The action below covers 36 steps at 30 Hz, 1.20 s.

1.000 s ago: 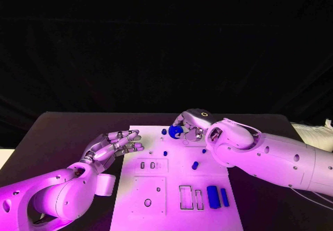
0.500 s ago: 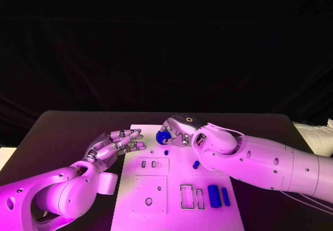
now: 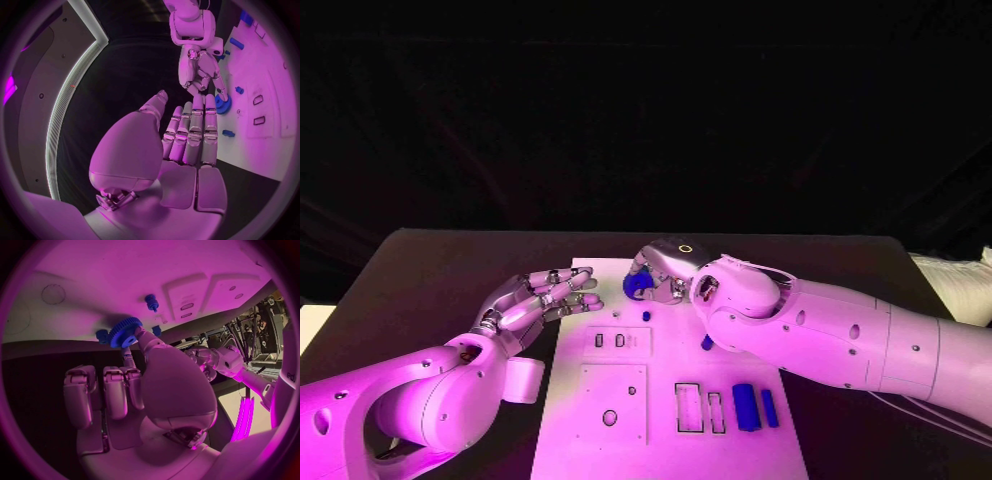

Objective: Assemble the parts on the task board

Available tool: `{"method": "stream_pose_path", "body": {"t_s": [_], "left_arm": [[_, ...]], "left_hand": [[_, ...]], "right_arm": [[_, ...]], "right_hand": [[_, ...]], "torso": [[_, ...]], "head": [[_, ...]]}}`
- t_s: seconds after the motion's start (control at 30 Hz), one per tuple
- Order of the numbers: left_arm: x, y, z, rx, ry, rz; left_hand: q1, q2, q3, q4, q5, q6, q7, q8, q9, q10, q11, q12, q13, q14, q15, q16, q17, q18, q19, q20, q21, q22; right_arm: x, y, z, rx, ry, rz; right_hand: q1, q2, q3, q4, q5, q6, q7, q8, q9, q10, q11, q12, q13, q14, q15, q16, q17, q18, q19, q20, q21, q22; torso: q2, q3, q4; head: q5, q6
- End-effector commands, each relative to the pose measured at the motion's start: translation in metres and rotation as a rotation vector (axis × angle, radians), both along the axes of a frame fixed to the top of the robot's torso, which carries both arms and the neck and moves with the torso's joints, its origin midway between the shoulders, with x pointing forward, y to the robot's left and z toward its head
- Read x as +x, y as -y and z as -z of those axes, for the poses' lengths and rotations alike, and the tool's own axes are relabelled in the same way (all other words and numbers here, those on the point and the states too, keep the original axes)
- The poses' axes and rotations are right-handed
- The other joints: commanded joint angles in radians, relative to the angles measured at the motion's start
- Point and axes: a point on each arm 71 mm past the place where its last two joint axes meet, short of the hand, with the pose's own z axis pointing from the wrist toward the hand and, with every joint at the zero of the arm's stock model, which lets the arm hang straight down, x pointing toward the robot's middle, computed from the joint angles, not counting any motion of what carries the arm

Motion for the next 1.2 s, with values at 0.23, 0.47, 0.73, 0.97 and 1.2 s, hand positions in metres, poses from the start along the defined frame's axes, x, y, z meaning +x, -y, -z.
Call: {"method": "stream_pose_path", "body": {"t_s": [0.23, 0.47, 0.73, 0.97, 1.2], "left_arm": [[0.0000, 0.0014, -0.0011, -0.013, 0.006, 0.019], [-0.0001, 0.0013, -0.0011, -0.012, 0.005, 0.019], [-0.0002, 0.0008, -0.0011, -0.011, 0.004, 0.018], [-0.0004, 0.0008, -0.0009, -0.010, 0.001, 0.018], [-0.0005, 0.0008, -0.0009, -0.009, 0.000, 0.017]], "left_hand": [[0.000, 0.013, -0.002, -0.005, -0.003, -0.007, 0.003, 0.000, 0.001, -0.006, -0.002, 0.001, 0.000, -0.009, 0.000, -0.004, 0.001, 0.009, -0.007, -0.001, -0.003, -0.001], [0.000, 0.013, -0.002, -0.005, -0.003, -0.007, 0.003, 0.000, 0.001, -0.006, -0.002, 0.001, 0.000, -0.009, 0.000, -0.004, 0.001, 0.009, -0.007, -0.001, -0.003, -0.001], [0.000, 0.013, -0.002, -0.005, -0.003, -0.007, 0.003, 0.000, 0.001, -0.006, -0.002, 0.001, 0.000, -0.009, 0.000, -0.004, 0.001, 0.009, -0.007, -0.001, -0.003, -0.001], [0.001, 0.014, 0.000, -0.007, -0.003, -0.008, 0.004, 0.000, 0.001, -0.007, -0.002, 0.002, -0.001, -0.010, 0.000, -0.005, 0.002, 0.009, -0.007, -0.001, -0.003, -0.001], [0.002, 0.014, 0.001, -0.008, -0.003, -0.008, 0.004, 0.000, 0.001, -0.007, -0.002, 0.002, -0.001, -0.011, 0.000, -0.005, 0.002, 0.009, -0.008, -0.001, -0.002, -0.001]], "right_arm": [[0.0036, 0.0015, 0.0060, -0.059, -0.013, 0.036], [0.0052, 0.0016, 0.0057, -0.060, -0.011, 0.047], [0.0060, 0.0018, 0.0085, -0.075, -0.055, 0.057], [0.0073, 0.0035, 0.0103, -0.080, -0.079, 0.071], [0.0092, 0.0056, 0.0105, -0.069, -0.084, 0.085]], "right_hand": [[-0.034, -0.012, 0.012, 0.002, -0.012, 0.014, -0.005, -0.035, 0.014, 0.099, 0.014, -0.016, 0.252, 0.103, 0.013, 0.000, 0.255, -0.014, 0.106, 0.006, 0.002, 0.263], [-0.090, -0.039, 0.000, 0.032, -0.079, -0.040, 0.016, -0.076, 0.000, 0.083, 0.034, -0.055, 0.231, 0.103, 0.031, 0.002, 0.259, -0.014, 0.106, 0.022, 0.002, 0.263], [-0.297, -0.030, -0.188, 0.179, 0.018, -0.085, 0.028, -0.072, -0.006, 0.078, 0.044, -0.067, 0.226, 0.104, 0.044, 0.004, 0.263, -0.014, 0.106, 0.037, 0.002, 0.263], [-0.321, 0.017, -0.244, 0.177, 0.093, -0.068, 0.022, -0.070, -0.004, 0.080, 0.043, -0.063, 0.229, 0.104, 0.040, 0.004, 0.263, -0.014, 0.106, 0.035, 0.002, 0.263], [-0.308, 0.035, -0.252, 0.177, 0.099, -0.062, 0.020, -0.069, -0.003, 0.081, 0.041, -0.061, 0.230, 0.104, 0.039, 0.004, 0.263, -0.014, 0.106, 0.034, 0.002, 0.263]], "torso": [[0.000, 0.0002, 0.0001], [0.000, -0.0002, -0.0003], [0.000, 0.0000, -0.0003], [0.000, 0.0003, -0.0005], [0.000, 0.0003, -0.0010]], "head": [[-0.001, 0.000], [-0.002, 0.000], [-0.002, 0.000], [-0.002, -0.002], [-0.003, -0.002]]}}
